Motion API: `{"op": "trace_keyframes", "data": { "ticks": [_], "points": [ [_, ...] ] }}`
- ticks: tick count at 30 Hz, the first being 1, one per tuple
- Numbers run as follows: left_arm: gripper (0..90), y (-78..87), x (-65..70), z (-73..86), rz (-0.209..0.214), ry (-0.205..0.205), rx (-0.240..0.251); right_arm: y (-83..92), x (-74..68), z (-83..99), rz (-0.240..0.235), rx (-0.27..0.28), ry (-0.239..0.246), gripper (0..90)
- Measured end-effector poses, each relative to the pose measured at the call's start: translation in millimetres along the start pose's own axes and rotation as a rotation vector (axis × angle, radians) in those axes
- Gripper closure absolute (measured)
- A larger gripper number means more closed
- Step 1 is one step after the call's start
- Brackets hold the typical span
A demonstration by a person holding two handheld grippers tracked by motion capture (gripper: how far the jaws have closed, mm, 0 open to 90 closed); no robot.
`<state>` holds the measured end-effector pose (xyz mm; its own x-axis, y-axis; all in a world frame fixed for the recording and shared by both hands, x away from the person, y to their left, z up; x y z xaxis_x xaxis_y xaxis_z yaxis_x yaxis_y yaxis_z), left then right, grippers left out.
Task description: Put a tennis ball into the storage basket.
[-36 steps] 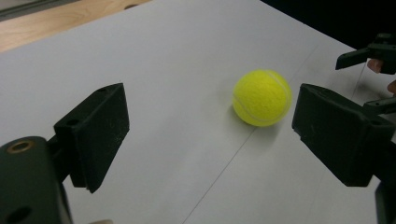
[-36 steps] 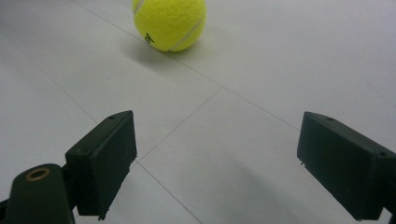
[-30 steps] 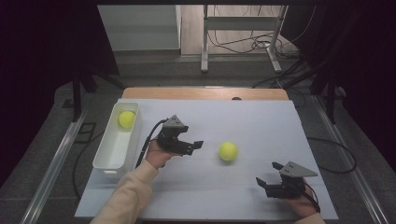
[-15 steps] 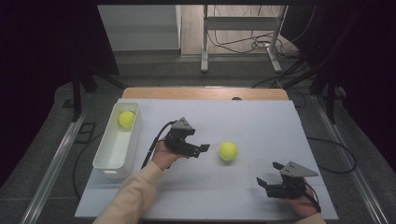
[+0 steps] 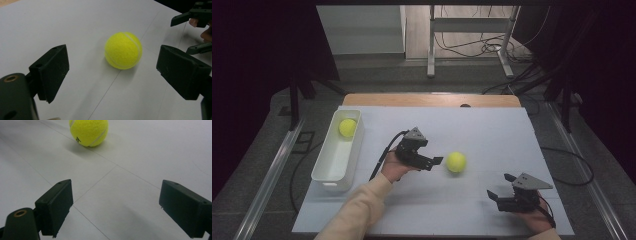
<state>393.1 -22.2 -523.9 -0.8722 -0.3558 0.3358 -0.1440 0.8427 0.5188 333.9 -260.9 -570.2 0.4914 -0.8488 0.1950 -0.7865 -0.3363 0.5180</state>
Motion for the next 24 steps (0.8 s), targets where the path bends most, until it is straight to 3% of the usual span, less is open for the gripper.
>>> {"op": "trace_keyframes", "data": {
  "ticks": [24],
  "points": [
    [12.0,-25.7,0.7,-6.8,0.055,0.023,-0.02,0.7,1.5,1.5,0.002,-0.004,-0.005,12.2]
  ]
}}
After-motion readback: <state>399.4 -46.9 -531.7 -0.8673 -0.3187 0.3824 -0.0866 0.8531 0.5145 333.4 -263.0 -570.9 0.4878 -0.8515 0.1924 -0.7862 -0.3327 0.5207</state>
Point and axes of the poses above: each handheld gripper's, and its own axes: y roughly backward along the jaws, z roughly out of its underside, x roughly to its right, the point moved 10 cm from there along -y, roughly forward along the jaws, and after that the axes turned 15 degrees about z, right-handed, at the moved point
